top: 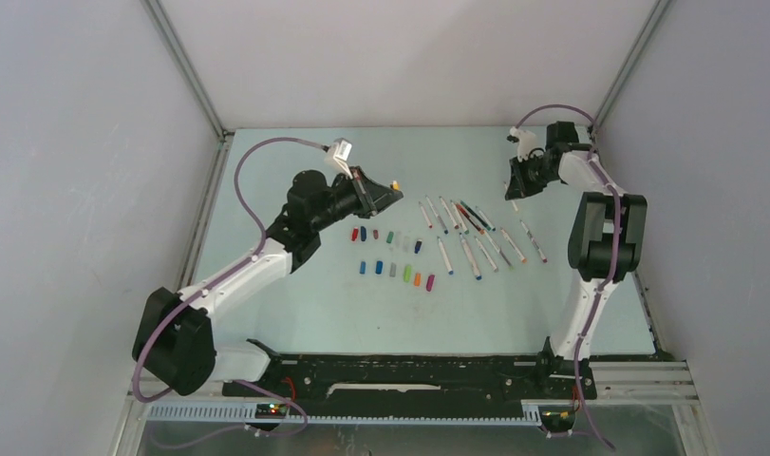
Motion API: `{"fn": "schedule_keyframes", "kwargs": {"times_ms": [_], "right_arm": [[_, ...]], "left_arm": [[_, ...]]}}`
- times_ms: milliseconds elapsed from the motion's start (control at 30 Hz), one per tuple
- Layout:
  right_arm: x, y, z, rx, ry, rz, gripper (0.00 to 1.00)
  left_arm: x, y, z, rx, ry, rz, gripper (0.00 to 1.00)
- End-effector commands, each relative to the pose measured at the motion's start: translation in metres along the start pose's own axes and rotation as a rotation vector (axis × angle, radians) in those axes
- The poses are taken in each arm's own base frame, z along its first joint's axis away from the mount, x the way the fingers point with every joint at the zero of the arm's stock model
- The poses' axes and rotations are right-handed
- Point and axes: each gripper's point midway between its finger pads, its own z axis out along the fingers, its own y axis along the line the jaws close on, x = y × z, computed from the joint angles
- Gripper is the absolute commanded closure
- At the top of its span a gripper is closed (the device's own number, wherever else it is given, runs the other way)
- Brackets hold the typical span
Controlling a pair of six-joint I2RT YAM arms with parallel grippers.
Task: Open the pen caps
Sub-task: Place the pen at the center of the board.
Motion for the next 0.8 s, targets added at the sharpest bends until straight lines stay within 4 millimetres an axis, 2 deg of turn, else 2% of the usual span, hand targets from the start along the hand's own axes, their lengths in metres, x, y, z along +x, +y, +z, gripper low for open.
{"fn": "schedule_keyframes", "kwargs": {"times_ms": [0, 200, 333, 600, 700, 767], "right_arm": [[0.001, -0.006, 0.011, 0.024, 0.071, -0.026, 0.94], [0.012, -0.003, 0.033, 0.007, 0.123, -0.026, 0.88], [0.013, -0.005, 0.038, 0.006, 0.138, -0.008, 0.84], [0.014, 0.001, 0.034, -0.011, 0.138, 0.007, 0.70], [0.009, 0.006, 0.027, -0.022, 0.125, 0.012, 0.69], [0.004, 0.013, 0.015, -0.034, 0.100, 0.014, 0.68]], "left_arm": [[0.007, 0.002, -0.001, 0.018, 0.018, -0.002, 1.00], [0.019, 0.010, 0.002, 0.001, 0.044, -0.014, 1.00], [0.028, 0.013, 0.005, -0.004, 0.064, -0.018, 1.00], [0.047, 0.017, 0.013, -0.024, 0.121, -0.007, 1.00], [0.057, 0.020, 0.015, -0.047, 0.156, 0.010, 1.00], [0.066, 0.024, 0.017, -0.079, 0.188, 0.029, 1.00]]}}
